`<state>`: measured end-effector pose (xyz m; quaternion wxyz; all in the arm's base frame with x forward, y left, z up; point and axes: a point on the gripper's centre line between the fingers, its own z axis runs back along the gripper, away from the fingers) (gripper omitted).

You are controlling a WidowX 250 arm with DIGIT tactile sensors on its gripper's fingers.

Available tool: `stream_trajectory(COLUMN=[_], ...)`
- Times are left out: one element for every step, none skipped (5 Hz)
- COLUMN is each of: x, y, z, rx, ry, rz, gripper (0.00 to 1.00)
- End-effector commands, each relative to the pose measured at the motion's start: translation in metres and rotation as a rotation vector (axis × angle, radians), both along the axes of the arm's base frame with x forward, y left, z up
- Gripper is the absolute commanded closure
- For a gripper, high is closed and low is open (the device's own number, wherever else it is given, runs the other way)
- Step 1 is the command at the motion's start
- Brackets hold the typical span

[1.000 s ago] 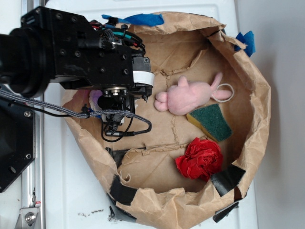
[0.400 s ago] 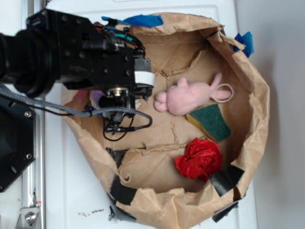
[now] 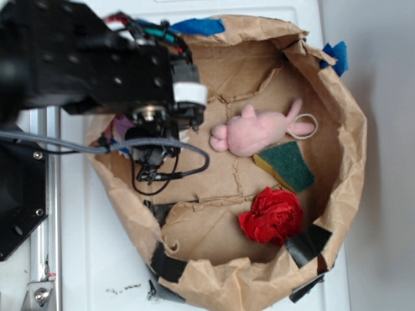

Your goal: Grab the white paper.

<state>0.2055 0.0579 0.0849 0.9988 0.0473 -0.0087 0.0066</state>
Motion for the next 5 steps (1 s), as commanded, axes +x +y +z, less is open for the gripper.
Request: stream_trajectory(x=[0.018, 0.023, 0.026, 0.029, 0.029], y=[-0.008, -0.02, -0.032, -0.032, -0.03], z=[0.078, 0.091, 0.09, 0.086, 0.083], rx=[-0.015, -0.04, 0.001, 0.004, 0.019], ry=[-0.168, -0.198, -0.215, -0.228, -0.227], rz=[0.086, 0.065, 0.051, 0.059, 0.059], gripper=[1.0, 1.0, 1.0, 1.0, 1.0])
